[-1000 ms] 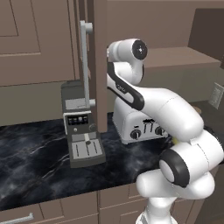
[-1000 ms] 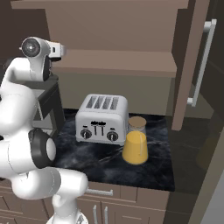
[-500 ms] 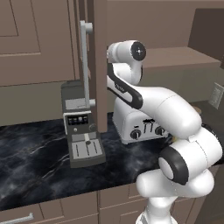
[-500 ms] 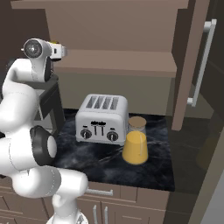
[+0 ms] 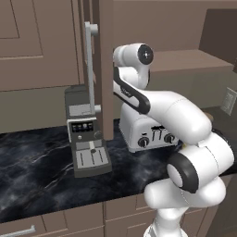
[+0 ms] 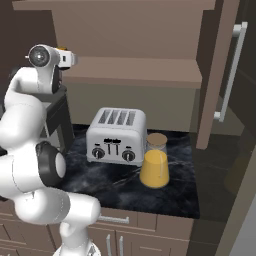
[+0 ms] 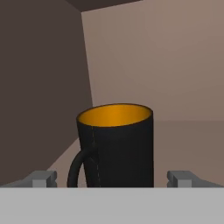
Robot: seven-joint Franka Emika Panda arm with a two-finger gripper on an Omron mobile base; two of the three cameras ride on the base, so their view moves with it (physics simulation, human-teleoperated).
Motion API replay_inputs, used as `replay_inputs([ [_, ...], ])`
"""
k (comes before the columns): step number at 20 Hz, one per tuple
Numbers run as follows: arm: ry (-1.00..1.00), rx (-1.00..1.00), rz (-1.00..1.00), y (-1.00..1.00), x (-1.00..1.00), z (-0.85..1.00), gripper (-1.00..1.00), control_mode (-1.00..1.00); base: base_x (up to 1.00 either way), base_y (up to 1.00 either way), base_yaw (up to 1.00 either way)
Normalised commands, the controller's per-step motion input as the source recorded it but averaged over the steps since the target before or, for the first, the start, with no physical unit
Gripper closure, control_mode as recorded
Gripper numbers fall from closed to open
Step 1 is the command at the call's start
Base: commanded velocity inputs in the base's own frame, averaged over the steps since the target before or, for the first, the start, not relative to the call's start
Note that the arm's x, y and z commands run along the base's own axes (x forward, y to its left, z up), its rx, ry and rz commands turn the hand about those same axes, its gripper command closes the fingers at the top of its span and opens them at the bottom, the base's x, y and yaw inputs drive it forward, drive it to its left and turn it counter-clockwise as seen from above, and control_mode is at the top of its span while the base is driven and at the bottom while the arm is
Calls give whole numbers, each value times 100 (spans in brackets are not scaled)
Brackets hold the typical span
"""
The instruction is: There is a tray on the dining counter. Grab the cup, mug, and pitcher and place them on the tray. The pitcher may be placed next to the tray if it cannot fit the tray.
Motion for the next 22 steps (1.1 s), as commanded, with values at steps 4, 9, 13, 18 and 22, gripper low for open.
replay_inputs([
  [4,0,0,0,3,11,0,-100,-100,0,0,0],
  [9,0,0,0,7,12,0,-100,-100,0,0,0],
  [13,0,0,0,7,6,0,-100,-100,0,0,0],
  [18,0,0,0,3,0,0,-100,-100,0,0,0],
  [22,0,0,0,0,0,0,-100,-100,0,0,0],
])
